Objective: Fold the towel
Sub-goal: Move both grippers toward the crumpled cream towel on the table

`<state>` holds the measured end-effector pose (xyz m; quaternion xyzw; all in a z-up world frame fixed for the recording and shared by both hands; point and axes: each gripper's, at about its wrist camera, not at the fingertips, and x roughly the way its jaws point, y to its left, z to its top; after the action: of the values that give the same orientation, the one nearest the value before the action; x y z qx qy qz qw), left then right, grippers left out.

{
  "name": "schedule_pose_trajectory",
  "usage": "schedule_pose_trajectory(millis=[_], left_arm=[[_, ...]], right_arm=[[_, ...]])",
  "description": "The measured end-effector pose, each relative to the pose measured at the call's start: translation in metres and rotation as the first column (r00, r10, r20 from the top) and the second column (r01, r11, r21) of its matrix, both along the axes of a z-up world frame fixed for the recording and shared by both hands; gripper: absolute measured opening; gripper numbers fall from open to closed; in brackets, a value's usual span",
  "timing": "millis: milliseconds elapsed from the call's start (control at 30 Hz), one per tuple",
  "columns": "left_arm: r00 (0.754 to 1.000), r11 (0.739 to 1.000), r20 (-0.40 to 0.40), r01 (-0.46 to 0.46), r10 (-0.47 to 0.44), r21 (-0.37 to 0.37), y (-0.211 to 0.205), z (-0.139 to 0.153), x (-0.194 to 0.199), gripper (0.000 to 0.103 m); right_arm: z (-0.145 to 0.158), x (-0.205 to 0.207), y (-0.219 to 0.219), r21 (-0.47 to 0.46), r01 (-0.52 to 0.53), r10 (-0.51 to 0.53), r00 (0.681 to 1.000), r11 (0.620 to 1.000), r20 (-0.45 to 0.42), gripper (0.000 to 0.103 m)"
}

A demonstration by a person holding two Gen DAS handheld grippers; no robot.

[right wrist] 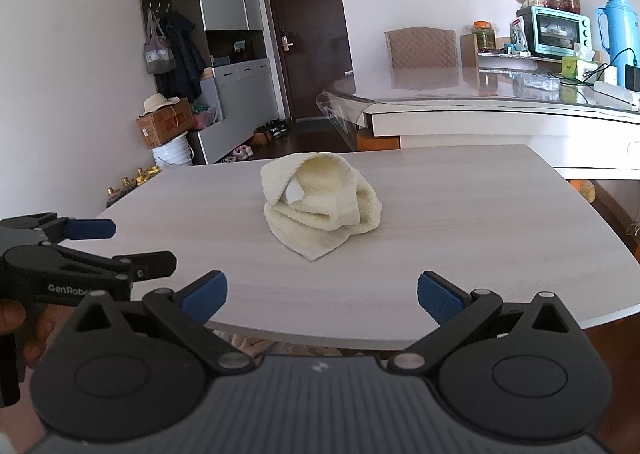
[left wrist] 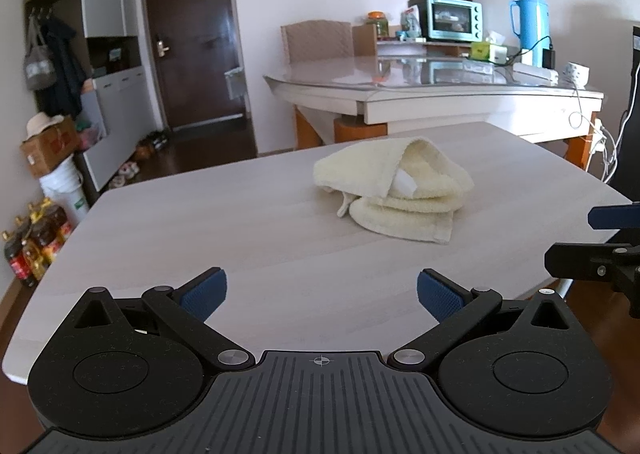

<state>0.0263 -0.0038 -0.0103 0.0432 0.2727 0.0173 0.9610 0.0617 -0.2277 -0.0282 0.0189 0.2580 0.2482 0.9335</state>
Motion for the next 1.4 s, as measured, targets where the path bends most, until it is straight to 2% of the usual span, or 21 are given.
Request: schedule_pose_trajectory(millis=[700,1400], left_arm=[[1.0,0.999,-0.027,-0.008,0.007,-0.035,0.021,-0.008,0.032,0.103],[0.999,0.999,-0.043,0.014,-0.016,-0.042,0.023,-0.017,0.069,0.103]], right_arm=[[-0.004,0.042,0.017,-0.026,-0.004,0.004,1.0,1.0,-0.025,0.103],[-0.01,0.077,0.019,-0.028,0.009,-0.01,0.999,1.0,-0.05,0.103]])
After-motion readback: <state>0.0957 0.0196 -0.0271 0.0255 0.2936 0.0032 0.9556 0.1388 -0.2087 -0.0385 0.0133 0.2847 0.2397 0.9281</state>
